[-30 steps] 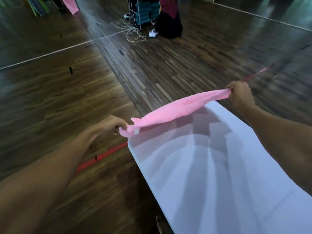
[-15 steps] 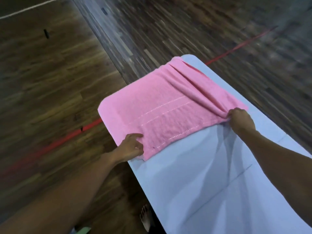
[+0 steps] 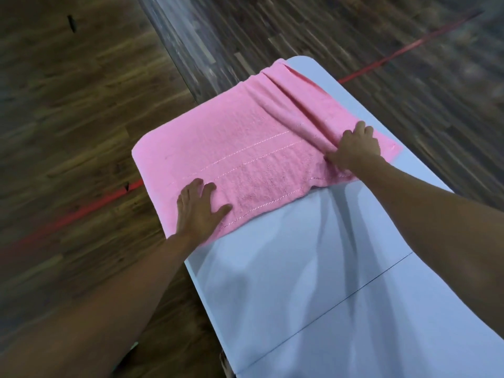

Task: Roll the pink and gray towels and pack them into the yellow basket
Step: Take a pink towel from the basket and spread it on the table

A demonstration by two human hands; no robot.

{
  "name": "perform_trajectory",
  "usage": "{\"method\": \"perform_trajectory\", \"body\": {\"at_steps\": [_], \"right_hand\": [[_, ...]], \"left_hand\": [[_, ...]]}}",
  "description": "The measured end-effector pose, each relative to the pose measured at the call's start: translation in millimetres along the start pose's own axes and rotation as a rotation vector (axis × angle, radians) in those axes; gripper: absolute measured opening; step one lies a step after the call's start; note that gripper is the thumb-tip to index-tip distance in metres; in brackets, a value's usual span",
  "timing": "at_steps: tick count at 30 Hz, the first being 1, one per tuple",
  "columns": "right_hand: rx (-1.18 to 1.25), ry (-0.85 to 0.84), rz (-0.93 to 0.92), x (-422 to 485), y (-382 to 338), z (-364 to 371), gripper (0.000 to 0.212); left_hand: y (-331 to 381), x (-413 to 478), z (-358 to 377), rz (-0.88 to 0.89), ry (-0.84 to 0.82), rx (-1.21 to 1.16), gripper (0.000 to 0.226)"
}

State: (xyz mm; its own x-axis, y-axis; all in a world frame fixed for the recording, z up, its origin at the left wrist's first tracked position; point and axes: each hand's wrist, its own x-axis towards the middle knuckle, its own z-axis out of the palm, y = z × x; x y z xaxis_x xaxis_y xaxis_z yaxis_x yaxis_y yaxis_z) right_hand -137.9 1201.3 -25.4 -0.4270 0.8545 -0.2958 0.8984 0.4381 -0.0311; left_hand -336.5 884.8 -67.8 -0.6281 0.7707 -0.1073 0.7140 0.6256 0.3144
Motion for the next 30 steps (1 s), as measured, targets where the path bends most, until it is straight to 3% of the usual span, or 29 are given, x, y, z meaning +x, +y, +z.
{"method": "perform_trajectory", "body": {"at_steps": [4, 7, 12, 18, 30], "right_hand": [[0.293, -0.050, -0.024, 6, 0, 28, 0.082], [0.252, -0.033, -0.066, 1, 14, 55, 0.098], [0.222, -0.010, -0.092, -33, 50, 67, 0.107], [0.263, -0.026, -0.051, -136, 147, 87, 0.120], [0.234, -0.079, 0.006, -360, 363, 150, 0.124]], "left_hand": [[-4, -1, 18, -0.072, -0.074, -0.095, 0.078], [-6, -7, 25, -0.099, -0.136, 0.002, 0.102], [10, -44, 36, -0.126, -0.166, 0.077, 0.103], [60, -177, 64, -0.126, -0.205, 0.068, 0.108], [199, -460, 139, -0.105, -0.251, 0.084, 0.109]]}}
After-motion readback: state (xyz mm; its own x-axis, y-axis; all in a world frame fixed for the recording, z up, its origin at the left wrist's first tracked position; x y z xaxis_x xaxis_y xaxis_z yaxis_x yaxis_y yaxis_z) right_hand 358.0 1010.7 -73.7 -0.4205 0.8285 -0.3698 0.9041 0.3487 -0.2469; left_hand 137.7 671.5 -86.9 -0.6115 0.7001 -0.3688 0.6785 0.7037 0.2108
